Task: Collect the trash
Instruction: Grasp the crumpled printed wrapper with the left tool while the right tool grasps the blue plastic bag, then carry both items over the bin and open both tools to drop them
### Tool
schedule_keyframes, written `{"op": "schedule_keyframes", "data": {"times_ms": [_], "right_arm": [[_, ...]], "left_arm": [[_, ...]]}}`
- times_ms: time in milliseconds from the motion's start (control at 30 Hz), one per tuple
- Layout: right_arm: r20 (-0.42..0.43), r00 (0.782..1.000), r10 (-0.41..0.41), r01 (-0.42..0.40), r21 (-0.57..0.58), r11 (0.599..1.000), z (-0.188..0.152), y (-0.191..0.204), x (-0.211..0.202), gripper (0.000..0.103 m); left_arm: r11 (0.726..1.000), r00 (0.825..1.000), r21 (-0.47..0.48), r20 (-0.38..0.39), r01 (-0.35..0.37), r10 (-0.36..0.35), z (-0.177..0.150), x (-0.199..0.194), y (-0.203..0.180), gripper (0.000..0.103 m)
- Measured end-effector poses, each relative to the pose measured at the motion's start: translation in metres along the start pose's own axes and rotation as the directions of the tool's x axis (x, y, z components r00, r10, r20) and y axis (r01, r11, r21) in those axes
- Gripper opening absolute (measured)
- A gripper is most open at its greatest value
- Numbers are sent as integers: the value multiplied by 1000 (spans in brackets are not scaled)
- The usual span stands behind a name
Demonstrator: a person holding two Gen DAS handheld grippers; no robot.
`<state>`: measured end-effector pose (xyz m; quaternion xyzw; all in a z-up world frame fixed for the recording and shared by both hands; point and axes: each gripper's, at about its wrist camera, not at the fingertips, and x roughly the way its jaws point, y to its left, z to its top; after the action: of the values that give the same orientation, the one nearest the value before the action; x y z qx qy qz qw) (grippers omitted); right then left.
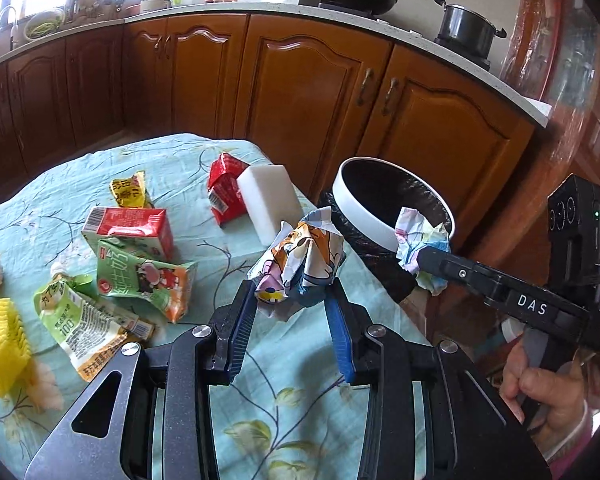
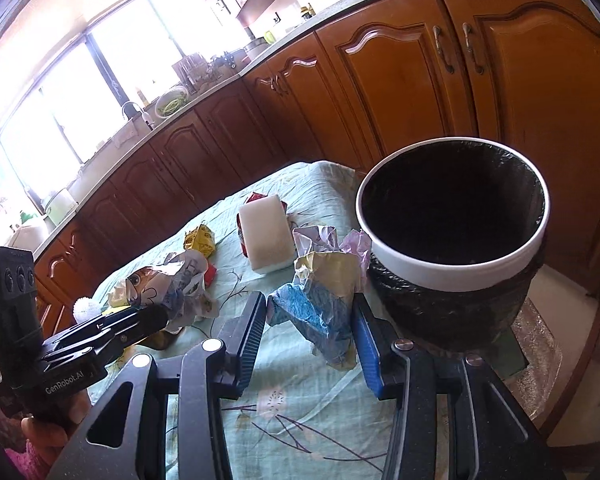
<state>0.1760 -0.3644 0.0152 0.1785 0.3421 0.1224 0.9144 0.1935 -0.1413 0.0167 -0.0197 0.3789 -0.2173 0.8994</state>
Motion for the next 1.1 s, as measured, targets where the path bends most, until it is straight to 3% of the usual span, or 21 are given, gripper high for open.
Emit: {"op": "schedule_keyframes", "data": {"times_ms": [600,900,1100], "right_arm": [[54,993,-103,100,44,994,36,-63,-18,44],[33,986,-164,163,45,986,63,-92,-11,45],[8,987,-160,159,74,984,77,-112,-3,47]], "left_arm": [[994,997,84,-35,64,-62,46,52,-60,34],[989,994,118,-77,87,-79,77,93,-89,34],[986,991,142,-116,89,-73,94,122,-104,35]]}}
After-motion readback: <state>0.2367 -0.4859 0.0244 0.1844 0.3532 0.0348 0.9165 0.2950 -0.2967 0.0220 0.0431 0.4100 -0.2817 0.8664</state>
